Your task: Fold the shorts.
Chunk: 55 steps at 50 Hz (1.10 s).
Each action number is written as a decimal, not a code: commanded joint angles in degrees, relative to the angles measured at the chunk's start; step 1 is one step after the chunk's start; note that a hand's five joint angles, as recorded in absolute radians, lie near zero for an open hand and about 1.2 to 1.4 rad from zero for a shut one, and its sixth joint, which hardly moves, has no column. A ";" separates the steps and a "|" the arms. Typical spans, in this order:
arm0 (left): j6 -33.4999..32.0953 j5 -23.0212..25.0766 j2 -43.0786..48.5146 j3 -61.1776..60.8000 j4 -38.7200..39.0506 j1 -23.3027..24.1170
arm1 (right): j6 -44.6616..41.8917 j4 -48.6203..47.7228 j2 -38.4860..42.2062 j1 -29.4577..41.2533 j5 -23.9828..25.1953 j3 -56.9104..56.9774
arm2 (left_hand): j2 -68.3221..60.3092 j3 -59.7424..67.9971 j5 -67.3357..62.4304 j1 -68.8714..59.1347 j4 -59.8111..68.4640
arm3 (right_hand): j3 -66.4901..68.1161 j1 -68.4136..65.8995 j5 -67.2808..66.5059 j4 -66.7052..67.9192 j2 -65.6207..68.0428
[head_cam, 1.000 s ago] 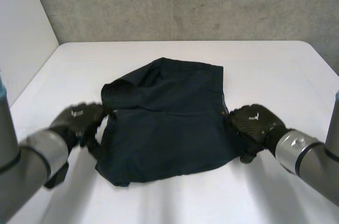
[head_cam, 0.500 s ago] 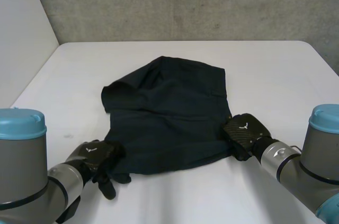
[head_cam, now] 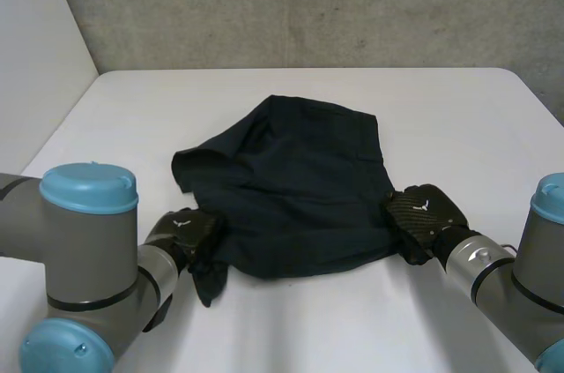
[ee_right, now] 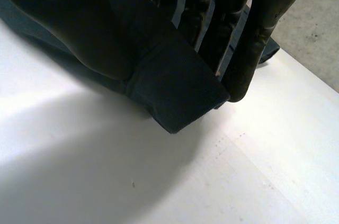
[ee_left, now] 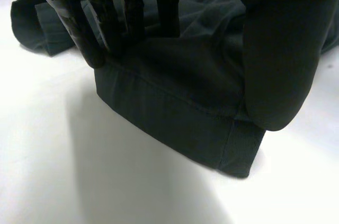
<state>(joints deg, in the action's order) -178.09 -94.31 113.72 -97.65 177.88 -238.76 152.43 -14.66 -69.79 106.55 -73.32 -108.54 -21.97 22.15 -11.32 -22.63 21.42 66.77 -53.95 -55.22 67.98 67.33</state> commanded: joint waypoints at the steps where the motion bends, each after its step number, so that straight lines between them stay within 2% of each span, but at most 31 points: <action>1: 1.43 -0.08 0.53 1.67 0.01 1.02 | -0.03 -0.01 0.09 -0.02 -0.07 -0.26 | -2.88 2.70 -3.53 -2.22 3.42 | 13.23 -26.05 -14.78 12.02 12.67; 5: 1.16 -1.66 3.96 3.52 0.09 1.11 | -0.03 0.07 0.09 -0.02 -0.25 -0.44 | -10.10 9.91 -10.75 -9.44 10.64 | 13.23 -26.05 -14.78 12.02 12.67; 7: 1.16 -4.64 6.07 4.75 0.18 1.19 | -0.12 0.07 0.09 0.06 -0.34 -0.70 | -14.30 14.12 -14.95 -13.64 14.85 | 13.23 -26.05 -14.78 12.02 12.67; 11: 1.07 -9.21 7.13 5.11 0.01 1.37 | -0.38 0.16 -0.08 0.15 -0.60 -0.79 | -37.96 37.77 -38.60 -37.30 38.50 | 13.23 -26.05 -14.78 12.02 12.67; 12: 0.99 -9.31 6.87 4.84 0.01 1.46 | -0.38 0.25 -0.26 0.15 -0.77 -0.79 | -38.54 38.35 -39.18 -37.88 39.08 | 13.23 -26.05 -14.78 12.02 12.67; 14: 0.81 -9.22 6.08 4.32 -0.08 1.81 | -0.73 0.25 -0.78 0.24 -1.30 -0.88 | -39.88 39.69 -40.52 -39.22 40.42 | 13.23 -26.05 -14.78 12.02 12.67; 18: -0.33 -8.87 -2.34 1.16 -0.34 2.34 | -0.91 0.34 -2.01 0.33 -2.79 -0.79 | -47.28 47.09 -47.92 -46.62 47.82 | 13.23 -26.05 -14.78 12.02 12.67; 21: -3.31 -6.77 -10.08 -2.01 -0.34 2.60 | -1.09 0.42 -3.42 0.42 -3.50 -0.79 | -48.97 48.79 -49.62 -48.31 49.51 | 13.23 -26.05 -14.78 12.02 12.67; 26: -13.15 -2.28 -19.40 -5.35 -0.87 2.25 | -2.93 2.27 -7.47 0.68 -3.94 -0.88 | -48.80 48.62 -49.45 -48.14 49.35 | 13.23 -26.05 -14.78 12.02 12.67; 27: -16.91 -1.58 -21.59 -6.66 -1.57 1.90 | -4.76 4.71 -9.47 0.85 -3.85 -0.88 | -48.80 48.62 -49.45 -48.14 49.35 | 13.23 -26.05 -14.78 12.02 12.67; 31: -25.26 -1.49 -24.68 -8.95 -5.42 1.55 | -8.99 12.01 -13.96 1.03 -3.85 -0.09 | -48.80 48.62 -49.45 -48.14 49.35 | 13.23 -26.05 -14.78 12.02 12.67; 35: -30.20 -1.66 -27.75 -9.40 -11.22 1.46 | -11.72 20.45 -20.11 0.94 -4.03 1.93 | -50.80 50.62 -51.45 -50.14 51.35 | 13.23 -26.05 -14.78 12.02 12.67; 38: -31.18 -1.49 -31.00 -8.96 -13.87 1.37 | -11.54 25.02 -26.00 0.86 -4.03 3.78 | -58.00 57.82 -58.65 -57.34 58.55 | 13.23 -26.05 -14.78 12.02 12.67; 42: -31.62 -1.05 -33.47 -8.69 -14.58 1.28 | -12.16 29.42 -29.96 0.77 -4.29 4.31 | -58.03 57.85 -58.68 -57.37 58.58 | 13.23 -26.05 -14.78 12.02 12.67; 48: -31.53 -1.14 -29.62 -10.62 -14.32 1.55 | -12.51 34.26 -27.17 0.68 -4.20 3.25 | -58.03 57.85 -58.68 -57.37 58.58 | 13.23 -26.05 -14.78 12.02 12.67; 55: -31.62 -1.49 -16.09 -7.30 -8.79 1.81 | -13.48 33.47 -13.54 2.26 -4.99 4.04 | -58.03 57.85 -58.68 -57.37 58.58 | 13.23 -26.05 -14.78 12.02 12.67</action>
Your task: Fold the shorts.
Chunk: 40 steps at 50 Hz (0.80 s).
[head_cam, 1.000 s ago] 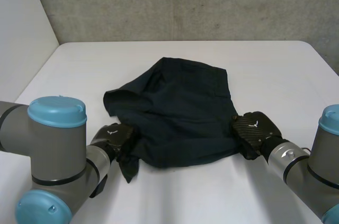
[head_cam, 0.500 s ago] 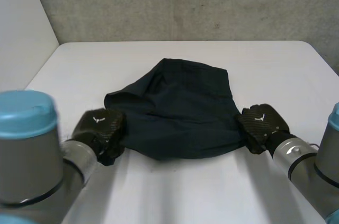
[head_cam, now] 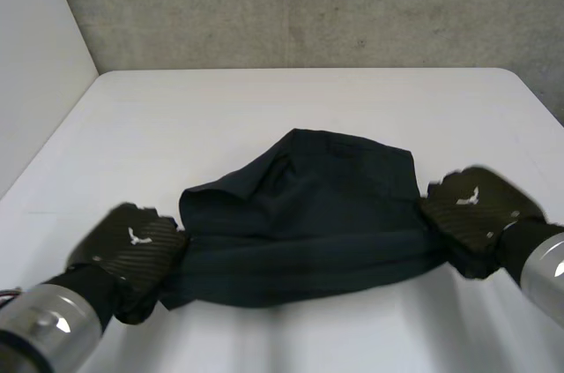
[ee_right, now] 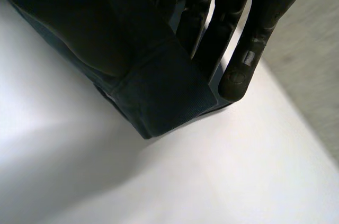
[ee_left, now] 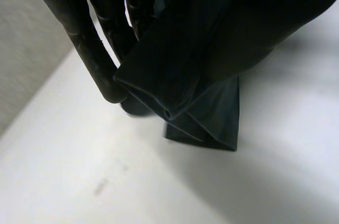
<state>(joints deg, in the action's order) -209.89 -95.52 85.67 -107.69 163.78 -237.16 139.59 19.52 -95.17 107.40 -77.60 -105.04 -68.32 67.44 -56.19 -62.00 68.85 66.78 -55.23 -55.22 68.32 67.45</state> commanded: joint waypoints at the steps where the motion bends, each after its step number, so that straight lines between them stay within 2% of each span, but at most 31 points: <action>1: 0.18 -0.28 13.19 3.45 6.45 0.21 | -0.72 -1.15 13.07 1.49 -0.88 0.79 | -11.68 12.56 -13.81 -18.00 11.15 | 13.22 -24.77 -14.78 11.68 12.55; 7: -0.08 -1.16 23.99 13.35 13.39 -0.31 | -0.72 -5.37 21.07 3.60 -5.71 7.29 | -11.68 12.56 -13.81 -18.00 11.15 | 13.22 -24.77 -14.78 11.68 12.55; 10: -0.26 -1.86 27.43 18.90 13.67 -0.40 | -0.55 -7.21 23.01 5.61 -8.60 12.46 | -11.68 12.56 -13.81 -18.00 11.15 | 13.22 -24.77 -14.78 11.68 12.55; 16: -1.66 -4.06 32.36 37.18 14.81 -0.40 | -0.54 -12.57 26.26 6.76 -10.81 24.77 | -11.68 12.56 -13.81 -18.00 11.15 | 13.22 -24.77 -14.78 11.68 12.55; 20: -1.84 -4.59 32.10 50.98 20.15 -0.84 | -0.11 -20.12 27.23 6.94 -11.52 36.19 | -11.68 12.56 -13.81 -18.00 11.15 | 13.22 -24.77 -14.78 11.68 12.55; 22: -1.93 -4.77 31.84 55.64 24.11 -1.11 | -0.02 -27.75 26.97 6.94 -11.78 42.00 | -11.68 12.56 -13.81 -18.00 11.15 | 13.22 -24.77 -14.78 11.68 12.55; 24: -2.02 -5.38 30.26 61.09 31.48 -1.81 | 0.16 -33.82 26.53 7.03 -11.87 44.47 | -11.68 12.56 -13.81 -18.00 11.15 | 13.22 -24.77 -14.78 11.68 12.55; 26: -2.02 -6.52 27.46 63.30 37.01 -2.60 | 0.07 -43.92 25.31 7.20 -12.48 46.15 | -11.68 12.56 -13.81 -18.00 11.15 | 13.22 -24.77 -14.78 11.68 12.55; 30: -2.02 -7.49 23.50 62.87 40.65 -3.22 | 0.07 -52.39 24.33 7.56 -13.89 46.06 | -11.68 12.56 -13.81 -18.00 11.15 | 13.22 -24.77 -14.78 11.68 12.55; 33: -1.93 -7.49 23.14 60.94 39.42 -3.39 | 0.07 -50.21 24.86 8.60 -14.85 45.89 | -11.68 12.56 -13.81 -18.00 11.15 | 13.22 -24.77 -14.78 11.68 12.55; 40: -1.31 -7.32 22.35 46.01 38.01 -5.50 | 0.25 -43.26 25.92 10.19 -14.86 41.76 | -11.68 12.56 -13.81 -18.00 11.15 | 13.22 -24.77 -14.78 11.68 12.55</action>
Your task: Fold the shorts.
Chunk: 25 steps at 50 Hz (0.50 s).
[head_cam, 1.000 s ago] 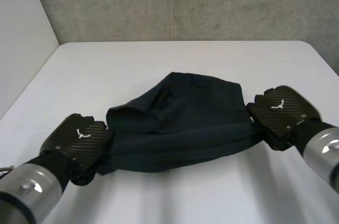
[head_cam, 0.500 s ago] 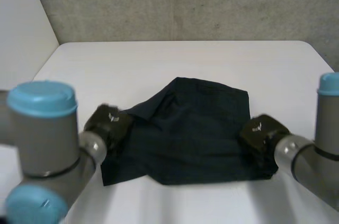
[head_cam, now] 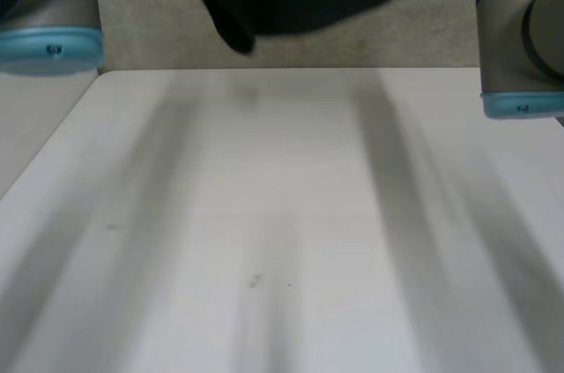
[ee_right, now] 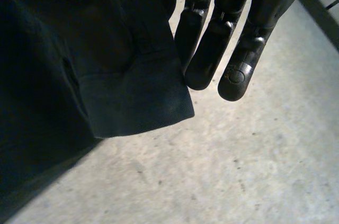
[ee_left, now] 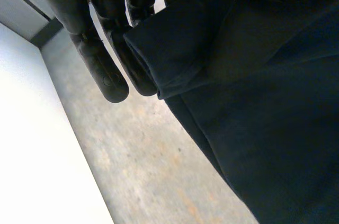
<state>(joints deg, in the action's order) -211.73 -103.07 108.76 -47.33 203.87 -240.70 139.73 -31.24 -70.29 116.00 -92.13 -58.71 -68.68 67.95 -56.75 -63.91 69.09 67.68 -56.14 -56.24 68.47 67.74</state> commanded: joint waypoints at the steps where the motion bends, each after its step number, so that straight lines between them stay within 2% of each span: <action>1: 0.61 0.33 -0.83 -16.55 -2.07 -2.23 | 0.11 8.55 1.29 1.59 -0.24 -6.40 | -11.32 12.05 -13.25 -16.09 10.91 | 12.32 -23.86 -13.76 11.53 12.26; 5: 1.76 1.03 -1.01 -27.27 -1.46 -2.85 | 0.02 10.84 3.48 1.77 0.29 -11.24 | -11.32 12.05 -13.25 -16.09 10.91 | 12.32 -23.86 -13.76 11.53 12.26; 10: 3.95 5.32 0.66 -38.43 -0.75 -3.02 | -0.16 13.13 8.22 3.17 0.46 -16.08 | -11.32 12.05 -13.25 -16.09 10.91 | 12.32 -23.86 -13.76 11.53 12.26; 14: 5.01 6.39 7.16 -42.41 -0.75 -2.41 | -0.24 14.18 14.55 4.23 0.29 -18.63 | -11.32 12.05 -13.25 -16.09 10.91 | 12.32 -23.86 -13.76 11.53 12.26; 18: 4.92 6.13 11.03 -44.69 -1.46 -1.88 | -0.33 16.37 17.19 4.32 0.11 -20.21 | -11.32 12.05 -13.25 -16.09 10.91 | 12.32 -23.86 -13.76 11.53 12.26; 25: 4.40 5.95 8.23 -50.14 -7.34 -1.97 | 0.19 24.18 13.70 3.62 0.02 -23.28 | -11.32 12.05 -13.25 -16.09 10.91 | 12.32 -23.86 -13.76 11.53 12.26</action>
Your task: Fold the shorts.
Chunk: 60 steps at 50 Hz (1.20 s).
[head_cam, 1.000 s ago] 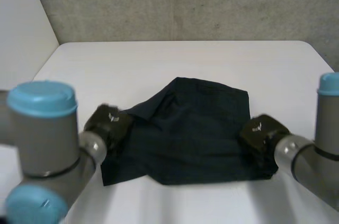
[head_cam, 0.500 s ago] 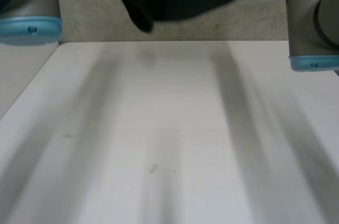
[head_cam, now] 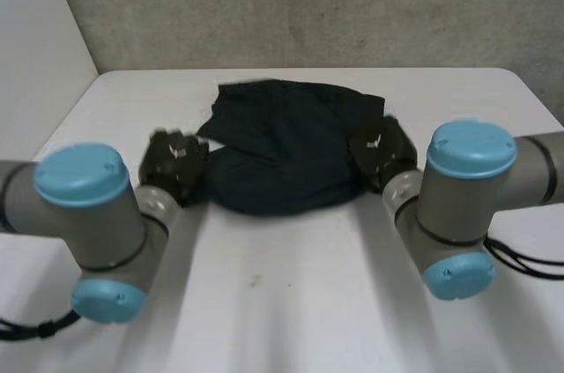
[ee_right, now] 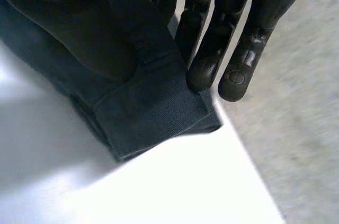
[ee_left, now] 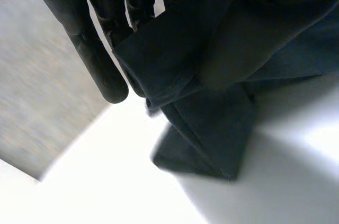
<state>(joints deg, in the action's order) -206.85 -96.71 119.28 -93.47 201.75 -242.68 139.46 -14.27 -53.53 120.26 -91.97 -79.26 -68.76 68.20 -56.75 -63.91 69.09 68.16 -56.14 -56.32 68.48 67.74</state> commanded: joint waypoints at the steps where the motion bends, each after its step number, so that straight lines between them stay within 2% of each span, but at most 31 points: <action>1: -0.31 -0.32 -3.60 -4.52 -6.19 0.01 | 0.46 8.46 -4.03 -0.64 -0.13 -3.17 | -11.24 11.80 -13.25 -16.09 10.91 | 11.84 -23.86 -13.68 11.52 12.26; 8: -0.31 -0.32 -14.41 -9.01 -14.71 0.10 | 0.55 16.11 -10.71 -0.64 -0.05 -8.70 | -11.24 11.80 -13.25 -16.09 10.91 | 11.84 -23.86 -13.68 11.52 12.26; 12: -1.01 -0.23 -19.95 -11.56 -21.56 0.10 | -0.32 19.35 -15.18 -0.64 -0.05 -12.30 | -11.24 11.80 -13.25 -16.09 10.91 | 11.84 -23.86 -13.68 11.52 12.26; 14: -1.97 -0.15 -23.03 -13.14 -27.44 0.27 | -0.59 21.47 -17.82 -0.73 0.22 -13.98 | -11.24 11.80 -13.25 -16.09 10.91 | 11.84 -23.86 -13.68 11.52 12.26; 18: -4.08 0.64 -28.30 -16.13 -38.69 0.36 | -3.22 31.21 -23.10 -0.64 0.48 -18.64 | -11.24 11.80 -13.25 -16.09 10.91 | 11.84 -23.86 -13.68 11.52 12.26; 19: -4.52 0.82 -29.27 -16.65 -40.98 0.45 | -5.84 36.72 -24.85 -0.73 0.57 -20.65 | -11.24 11.80 -13.25 -16.09 10.91 | 11.84 -23.86 -13.68 11.52 12.26; 23: -6.37 5.20 -33.14 -18.33 -50.92 1.07 | -13.05 49.47 -29.51 -1.16 1.35 -26.28 | -11.24 11.80 -13.25 -16.09 10.91 | 11.84 -23.86 -13.68 11.52 12.26; 26: -6.81 10.39 -34.29 -17.72 -54.44 0.28 | -13.69 49.96 -30.93 -2.39 3.81 -26.21 | -11.24 11.80 -13.25 -16.09 10.91 | 11.84 -23.86 -13.68 11.52 12.26; 28: -6.81 13.02 -34.20 -15.79 -53.05 -1.64 | -13.42 48.82 -31.02 -4.06 7.24 -24.81 | -11.24 11.80 -13.25 -16.09 10.91 | 11.84 -23.86 -13.68 11.52 12.26; 31: -6.72 13.57 -32.63 -13.06 -49.71 -3.33 | -12.11 47.06 -30.67 -5.91 9.70 -20.96 | -11.24 11.80 -13.25 -16.09 10.91 | 11.84 -23.86 -13.68 11.52 12.26; 33: -6.64 13.48 -27.71 -9.73 -44.97 -3.68 | -10.44 45.74 -29.01 -6.53 10.06 -18.83 | -11.24 11.80 -13.25 -16.09 10.91 | 11.84 -23.86 -13.68 11.52 12.26; 35: -6.20 13.13 -23.85 -6.66 -41.28 -3.68 | -6.58 42.41 -23.57 -6.97 9.71 -14.88 | -11.24 11.80 -13.25 -16.09 10.91 | 11.84 -23.86 -13.68 11.52 12.26; 39: -5.41 11.37 -14.79 2.31 -34.16 -2.46 | -2.35 37.48 -17.58 -6.27 7.17 -8.37 | -11.24 11.80 -13.25 -16.09 10.91 | 11.84 -23.86 -13.68 11.52 12.26; 46: -5.40 2.06 4.01 23.22 -28.26 2.20 | -2.08 26.96 -10.47 -5.91 -2.58 -0.29 | -11.24 11.80 -13.25 -16.09 10.91 | 11.84 -23.86 -13.68 11.52 12.26; 47: -5.23 0.22 7.60 27.94 -28.17 2.90 | -2.26 25.19 -9.67 -5.91 -2.94 0.33 | -11.24 11.80 -13.25 -16.09 10.91 | 11.84 -23.86 -13.68 11.52 12.26; 51: -5.58 -2.16 16.65 39.03 -28.08 3.53 | -4.01 17.54 -5.63 -5.91 -3.12 2.53 | -11.24 11.80 -13.25 -16.09 10.91 | 11.84 -23.86 -13.68 11.52 12.26; 58: -5.23 -1.99 27.05 50.57 -27.82 3.88 | -14.72 2.18 2.80 -5.65 -3.30 5.17 | -11.24 11.80 -13.25 -16.09 10.91 | 11.84 -23.86 -13.68 11.52 12.26; 59: -4.62 -1.82 28.02 51.71 -27.47 4.05 | -15.61 0.75 3.34 -5.65 -3.21 5.26 | -11.24 11.80 -13.25 -16.09 10.91 | 9.74 -21.76 -11.57 9.42 10.15; 60: -4.53 -1.82 28.29 52.07 -27.03 4.32 | -16.32 -0.92 3.87 -5.56 -3.38 5.35 | -5.94 6.50 -7.95 -10.78 5.61 | -4.44 -7.58 2.60 -4.76 -4.02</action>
<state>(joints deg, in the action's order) -212.18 -99.17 142.05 -47.65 174.05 -238.85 130.89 -3.67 -54.91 114.46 -95.57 -75.12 -68.76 68.30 -56.75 -64.00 69.09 68.18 -56.14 -56.30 68.48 67.81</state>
